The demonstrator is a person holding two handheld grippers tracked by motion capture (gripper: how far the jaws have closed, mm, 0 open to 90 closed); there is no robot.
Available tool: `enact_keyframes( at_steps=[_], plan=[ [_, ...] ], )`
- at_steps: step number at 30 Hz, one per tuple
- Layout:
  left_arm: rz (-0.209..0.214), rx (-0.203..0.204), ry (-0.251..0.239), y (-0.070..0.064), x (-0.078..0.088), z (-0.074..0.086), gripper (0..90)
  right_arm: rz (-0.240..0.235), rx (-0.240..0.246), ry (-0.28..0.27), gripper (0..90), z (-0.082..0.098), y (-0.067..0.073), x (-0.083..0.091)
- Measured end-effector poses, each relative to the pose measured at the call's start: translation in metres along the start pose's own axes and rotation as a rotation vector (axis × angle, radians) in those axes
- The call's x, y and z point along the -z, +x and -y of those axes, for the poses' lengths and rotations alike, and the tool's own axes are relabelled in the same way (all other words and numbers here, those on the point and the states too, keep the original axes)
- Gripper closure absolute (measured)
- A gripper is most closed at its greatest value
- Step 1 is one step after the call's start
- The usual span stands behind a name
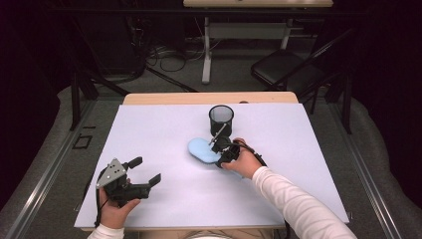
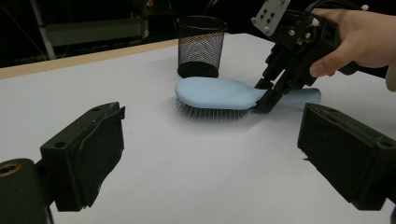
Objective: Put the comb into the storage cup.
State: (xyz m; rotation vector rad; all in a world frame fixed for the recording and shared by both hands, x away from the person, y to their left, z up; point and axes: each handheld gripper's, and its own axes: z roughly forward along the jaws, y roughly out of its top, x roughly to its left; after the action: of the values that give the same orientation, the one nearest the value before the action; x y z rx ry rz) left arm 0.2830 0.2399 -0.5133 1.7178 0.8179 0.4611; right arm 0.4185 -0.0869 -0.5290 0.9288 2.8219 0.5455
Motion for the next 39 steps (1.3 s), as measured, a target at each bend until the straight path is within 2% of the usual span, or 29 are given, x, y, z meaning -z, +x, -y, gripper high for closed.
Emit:
enact_keyframes(
  at_steps=[4,22,39],
  plan=[
    [0.002,0.005,0.005,0.000,-0.001,0.000,7.1,-0.003,-0.001,-0.001,69.4,0.000,0.001,0.001],
    [0.000,0.024,0.027,0.001,-0.004,0.001,7.1,-0.015,-0.011,-0.075,69.5,0.002,0.003,0.012],
    [0.000,0.022,0.033,0.000,-0.006,0.002,7.1,-0.020,-0.008,-0.124,69.5,0.002,0.005,0.020]
  ],
)
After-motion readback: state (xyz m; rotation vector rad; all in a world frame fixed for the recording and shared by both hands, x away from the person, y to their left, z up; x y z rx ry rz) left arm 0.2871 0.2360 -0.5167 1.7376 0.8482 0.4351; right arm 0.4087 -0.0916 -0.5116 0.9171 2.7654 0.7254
